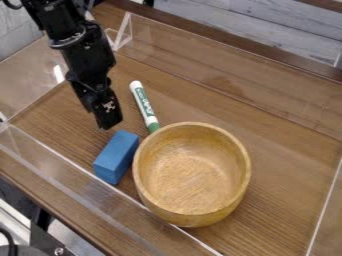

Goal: Remove the blue block from inside the brown bowl and put it on the table

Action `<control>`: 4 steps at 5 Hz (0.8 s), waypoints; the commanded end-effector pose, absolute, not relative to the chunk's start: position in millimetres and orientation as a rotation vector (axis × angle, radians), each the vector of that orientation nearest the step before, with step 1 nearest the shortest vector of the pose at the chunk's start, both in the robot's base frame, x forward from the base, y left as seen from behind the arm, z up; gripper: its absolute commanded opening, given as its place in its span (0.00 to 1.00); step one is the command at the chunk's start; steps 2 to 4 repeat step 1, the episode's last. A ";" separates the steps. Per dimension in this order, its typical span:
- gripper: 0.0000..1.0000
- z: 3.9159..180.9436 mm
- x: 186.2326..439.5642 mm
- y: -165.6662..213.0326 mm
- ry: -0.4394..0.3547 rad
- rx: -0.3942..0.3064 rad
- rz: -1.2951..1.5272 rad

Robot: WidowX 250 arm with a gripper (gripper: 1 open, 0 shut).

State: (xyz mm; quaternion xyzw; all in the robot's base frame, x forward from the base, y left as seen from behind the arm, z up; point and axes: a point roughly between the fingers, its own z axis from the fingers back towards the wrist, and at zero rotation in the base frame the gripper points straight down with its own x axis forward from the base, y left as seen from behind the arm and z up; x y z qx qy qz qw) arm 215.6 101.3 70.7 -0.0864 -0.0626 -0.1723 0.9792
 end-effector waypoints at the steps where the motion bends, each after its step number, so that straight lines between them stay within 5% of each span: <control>1: 1.00 87.9 224.2 110.9 -0.185 -0.134 -0.331; 4: 1.00 87.9 224.2 110.9 -0.185 -0.134 -0.331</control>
